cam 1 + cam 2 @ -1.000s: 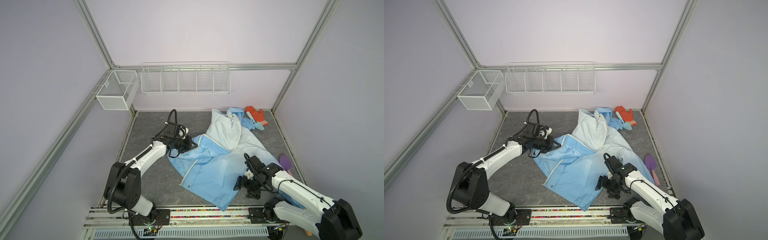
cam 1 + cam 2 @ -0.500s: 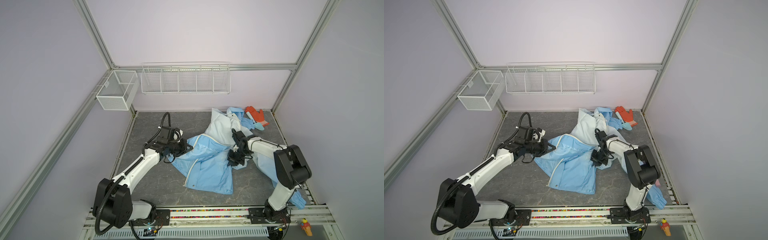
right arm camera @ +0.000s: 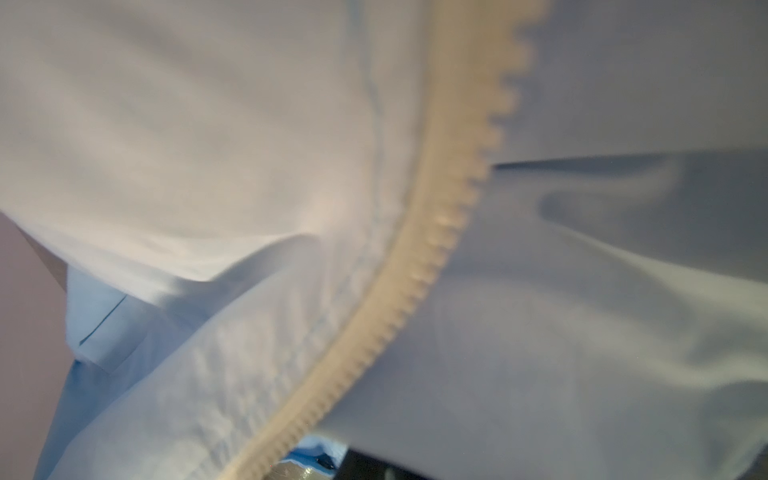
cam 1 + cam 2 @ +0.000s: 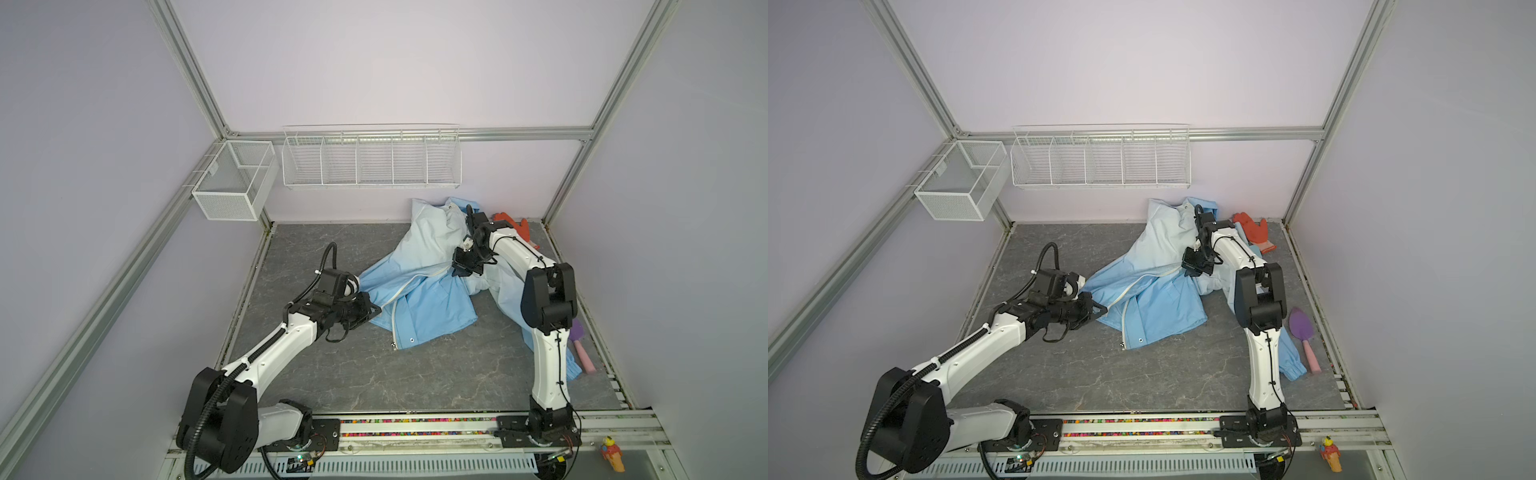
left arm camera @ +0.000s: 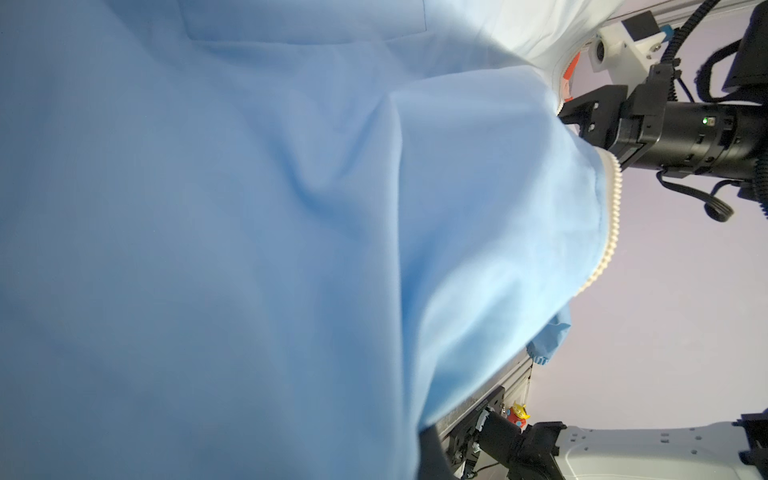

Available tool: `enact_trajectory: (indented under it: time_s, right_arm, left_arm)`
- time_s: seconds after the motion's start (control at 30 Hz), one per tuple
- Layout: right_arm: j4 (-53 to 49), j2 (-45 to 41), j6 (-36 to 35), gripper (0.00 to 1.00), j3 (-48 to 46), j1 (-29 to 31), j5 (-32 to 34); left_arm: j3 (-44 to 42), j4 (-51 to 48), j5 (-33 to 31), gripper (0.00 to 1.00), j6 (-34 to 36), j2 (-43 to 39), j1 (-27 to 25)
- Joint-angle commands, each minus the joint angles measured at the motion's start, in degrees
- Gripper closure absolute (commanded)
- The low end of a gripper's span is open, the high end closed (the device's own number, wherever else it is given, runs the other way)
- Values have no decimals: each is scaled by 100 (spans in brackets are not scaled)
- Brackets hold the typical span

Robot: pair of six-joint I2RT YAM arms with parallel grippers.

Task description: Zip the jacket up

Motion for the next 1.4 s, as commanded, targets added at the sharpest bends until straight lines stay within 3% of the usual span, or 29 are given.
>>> enact_trajectory:
  time_s: [0.0,0.1,0.2,0.37,0.47,0.6,0.7,0.87,1.03,1.37]
  right_arm:
    - [-410,-167,-152,93,-156,-440,330]
    - [-491,-373,-229,88,-319,-533,411]
    - [-467,-805,-197,77,-686,-559,472]
    - [-164,-2045,72,39,-1673,-660,492]
    - [-44,-2940,194,28,-2365,-637,442]
    - [315,-4105,511,26,-3650,-154,-21]
    - [1044,-4715,1136,27,-4679,844,-346]
    - [2241,-5099,2202,17,-5989,1941,-175]
    - [3149,-4928,2449,11,-6561,2181,16]
    - [4375,-4023,2536,13,-6985,2220,129]
  left_arm:
    - [7,507,-174,100,-157,344,-109]
    - [103,694,-255,100,-168,709,-136]
    - [230,874,-250,100,-195,1116,-176]
    - [460,1084,-171,100,-188,1685,-397]
    - [482,1269,-132,100,-258,1870,-517]
    - [471,1485,-59,100,-355,2130,-602]
    - [497,1552,-3,100,-373,2316,-638]
    - [551,1583,70,100,-345,2537,-640]
    - [586,1437,144,100,-240,2639,-640]
    - [614,1212,220,100,-105,2718,-643]
